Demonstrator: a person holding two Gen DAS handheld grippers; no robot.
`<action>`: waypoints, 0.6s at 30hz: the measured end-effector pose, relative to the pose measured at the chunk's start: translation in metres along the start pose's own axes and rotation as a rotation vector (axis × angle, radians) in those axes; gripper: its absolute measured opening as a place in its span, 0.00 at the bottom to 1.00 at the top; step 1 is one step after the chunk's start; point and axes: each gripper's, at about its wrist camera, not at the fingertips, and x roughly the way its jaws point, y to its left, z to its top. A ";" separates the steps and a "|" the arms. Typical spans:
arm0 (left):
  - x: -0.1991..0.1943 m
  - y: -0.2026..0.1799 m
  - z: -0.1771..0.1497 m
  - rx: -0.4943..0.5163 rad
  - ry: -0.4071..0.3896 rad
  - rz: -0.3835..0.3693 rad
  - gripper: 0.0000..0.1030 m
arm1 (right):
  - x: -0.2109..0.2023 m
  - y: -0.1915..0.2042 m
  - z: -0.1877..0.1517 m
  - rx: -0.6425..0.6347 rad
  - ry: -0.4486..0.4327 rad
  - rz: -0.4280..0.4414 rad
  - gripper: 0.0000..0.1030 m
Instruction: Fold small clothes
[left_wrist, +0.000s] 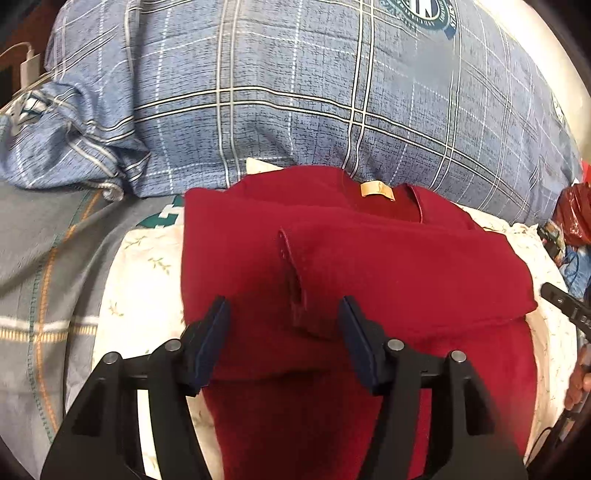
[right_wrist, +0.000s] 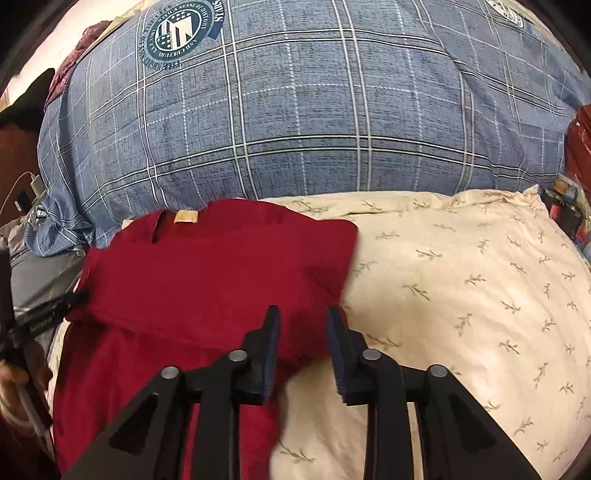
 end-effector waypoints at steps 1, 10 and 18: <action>-0.004 0.000 -0.002 -0.003 0.002 0.005 0.58 | 0.006 0.002 0.001 0.002 0.003 -0.001 0.33; -0.043 0.002 -0.031 -0.006 -0.036 0.086 0.70 | 0.017 0.004 -0.014 -0.010 0.087 -0.046 0.35; -0.063 -0.005 -0.057 0.015 -0.023 0.120 0.70 | -0.037 0.006 -0.054 -0.002 0.080 0.099 0.62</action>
